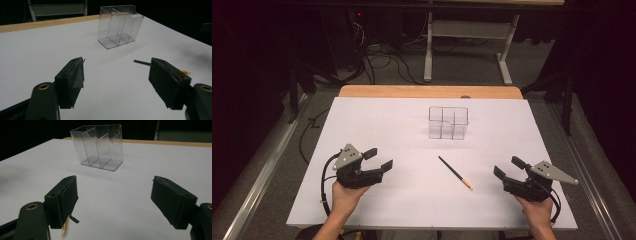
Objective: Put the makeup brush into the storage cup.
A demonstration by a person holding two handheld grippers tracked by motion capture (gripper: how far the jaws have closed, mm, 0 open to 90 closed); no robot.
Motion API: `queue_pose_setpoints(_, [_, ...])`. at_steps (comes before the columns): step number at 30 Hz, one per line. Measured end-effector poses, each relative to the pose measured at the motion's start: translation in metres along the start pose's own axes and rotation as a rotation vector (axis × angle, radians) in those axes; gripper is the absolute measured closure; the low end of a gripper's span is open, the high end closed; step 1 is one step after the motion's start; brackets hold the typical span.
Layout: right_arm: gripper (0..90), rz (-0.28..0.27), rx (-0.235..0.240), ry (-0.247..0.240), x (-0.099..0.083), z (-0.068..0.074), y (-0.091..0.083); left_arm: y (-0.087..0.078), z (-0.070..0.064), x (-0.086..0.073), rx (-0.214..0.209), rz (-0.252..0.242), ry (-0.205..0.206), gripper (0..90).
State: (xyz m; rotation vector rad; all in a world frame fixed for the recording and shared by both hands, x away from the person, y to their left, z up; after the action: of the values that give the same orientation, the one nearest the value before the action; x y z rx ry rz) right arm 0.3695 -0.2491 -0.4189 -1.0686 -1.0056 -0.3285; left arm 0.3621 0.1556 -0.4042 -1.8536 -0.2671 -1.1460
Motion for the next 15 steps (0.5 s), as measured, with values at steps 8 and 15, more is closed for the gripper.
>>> queue_pose_setpoints(8, [23.6,0.002,0.005,-0.021,0.0043,0.0057,0.0004,-0.0009,-0.0003,-0.0001,-0.001,-0.003,-0.003,28.8])
queue_pose_setpoints(15, [23.7,0.014,0.005,-0.042,0.0095,0.0092,0.0031,-0.0019,-0.0022,-0.0006,0.001,-0.004,0.005,28.8])
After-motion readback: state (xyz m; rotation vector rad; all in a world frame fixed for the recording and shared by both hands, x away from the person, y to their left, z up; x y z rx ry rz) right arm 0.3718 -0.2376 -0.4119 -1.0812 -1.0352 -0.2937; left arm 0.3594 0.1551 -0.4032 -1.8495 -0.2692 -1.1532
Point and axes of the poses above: each handheld gripper's, and its own axes: y roughly forward along the jaws, x roughly out of its top, z roughly to its left, the point moved 7 cm from there along y, roughly forward along the jaws, and after that the axes turned 15 degrees about z, right-handed, at the moved point
